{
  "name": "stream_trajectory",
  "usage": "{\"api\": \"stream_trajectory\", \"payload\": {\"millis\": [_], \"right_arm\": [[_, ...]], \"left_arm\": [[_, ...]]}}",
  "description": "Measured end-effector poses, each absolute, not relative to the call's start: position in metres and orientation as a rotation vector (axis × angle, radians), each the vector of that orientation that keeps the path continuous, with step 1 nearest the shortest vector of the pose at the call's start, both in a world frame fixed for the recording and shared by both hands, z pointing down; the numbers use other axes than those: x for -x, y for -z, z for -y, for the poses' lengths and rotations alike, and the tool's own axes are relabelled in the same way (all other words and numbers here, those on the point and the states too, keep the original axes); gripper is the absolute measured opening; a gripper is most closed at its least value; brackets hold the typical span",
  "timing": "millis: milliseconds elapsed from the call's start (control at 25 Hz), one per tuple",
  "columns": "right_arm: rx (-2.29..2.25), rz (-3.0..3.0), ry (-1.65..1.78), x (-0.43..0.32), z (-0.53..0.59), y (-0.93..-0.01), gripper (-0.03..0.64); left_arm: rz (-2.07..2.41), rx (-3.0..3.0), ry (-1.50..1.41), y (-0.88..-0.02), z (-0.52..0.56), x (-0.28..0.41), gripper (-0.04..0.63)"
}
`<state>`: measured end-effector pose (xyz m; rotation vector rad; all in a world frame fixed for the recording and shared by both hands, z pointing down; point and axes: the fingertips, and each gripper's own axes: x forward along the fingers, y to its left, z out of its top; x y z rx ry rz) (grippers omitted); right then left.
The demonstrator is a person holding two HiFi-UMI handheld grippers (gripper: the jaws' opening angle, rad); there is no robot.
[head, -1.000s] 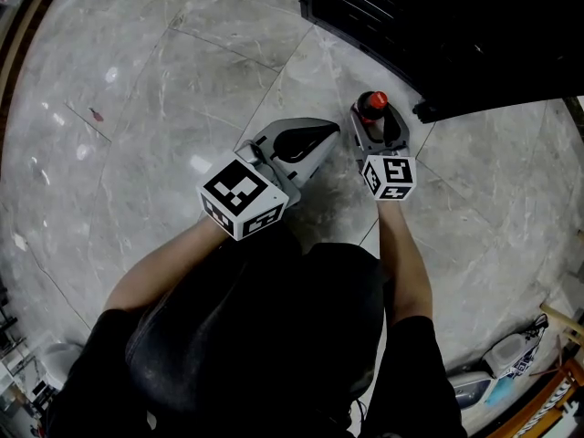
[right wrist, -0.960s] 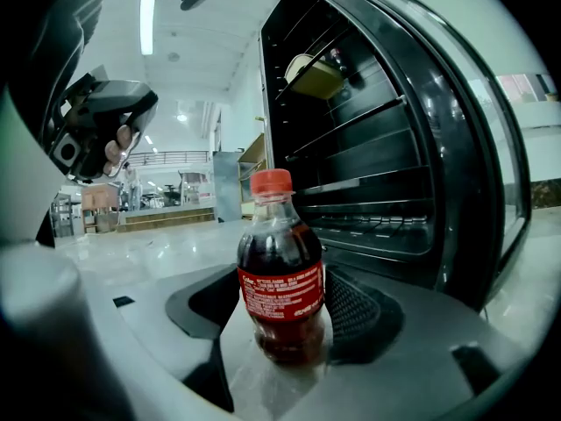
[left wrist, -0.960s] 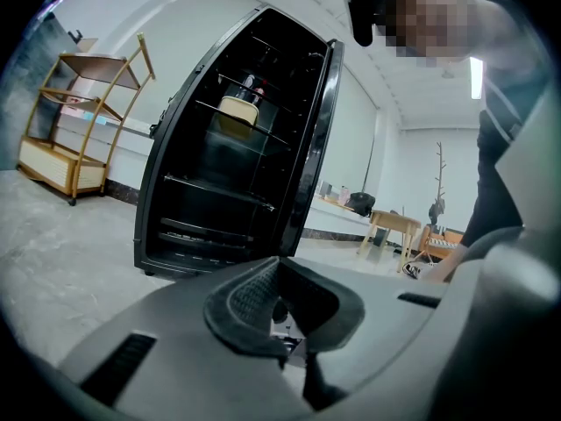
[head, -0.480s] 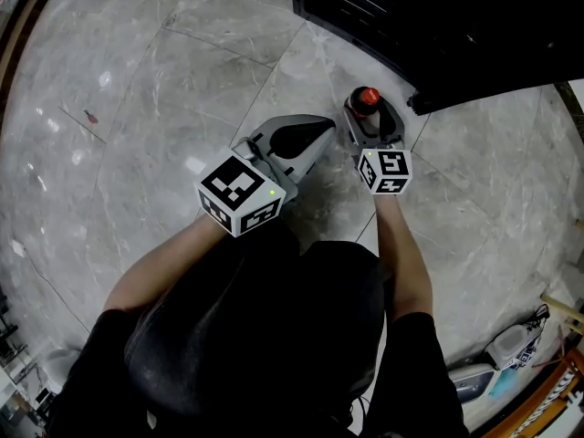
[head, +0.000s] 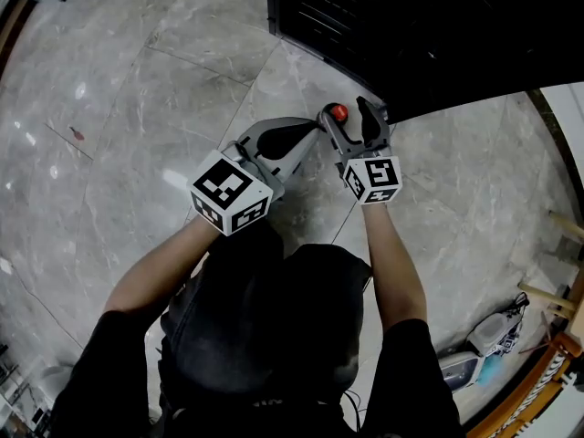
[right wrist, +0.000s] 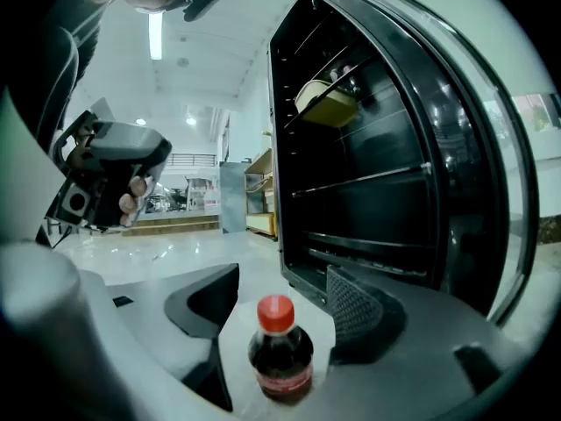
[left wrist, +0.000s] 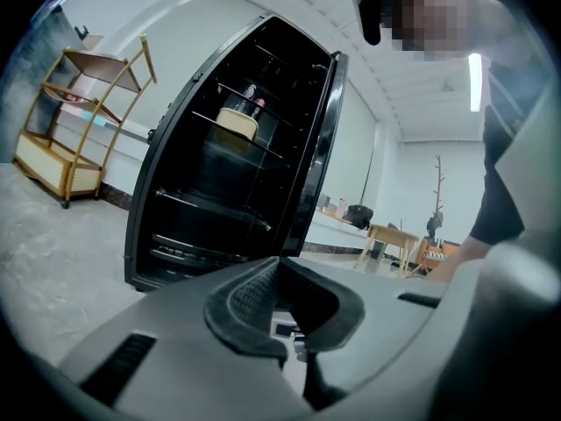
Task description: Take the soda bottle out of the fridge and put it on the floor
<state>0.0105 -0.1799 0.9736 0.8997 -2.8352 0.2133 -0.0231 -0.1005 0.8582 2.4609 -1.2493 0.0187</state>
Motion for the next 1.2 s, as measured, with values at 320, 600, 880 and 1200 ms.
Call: {"api": "stream_trajectory", "payload": {"millis": [320,600,880,1200], "right_arm": [[-0.885,2.864,-0.203,-0.003,0.197,-0.829,0.314],[-0.887,2.927,-0.262,0.02,0.188,-0.639,0.314],[-0.959,2.938,-0.35,0.033,0.165,-0.423,0.314],[-0.95,2.968,-0.383,0.042,0.134,-0.242,0.311]], "left_arm": [[1.306,-2.454,0.013,-0.745,0.138,0.043,0.006],[1.348,-2.424,-0.019,-0.585,0.142,0.075,0.006],[1.366,-2.385,-0.048,-0.401,0.121,0.109,0.006],[1.364,-2.364,-0.015,-0.243,0.098,0.124,0.006]]}}
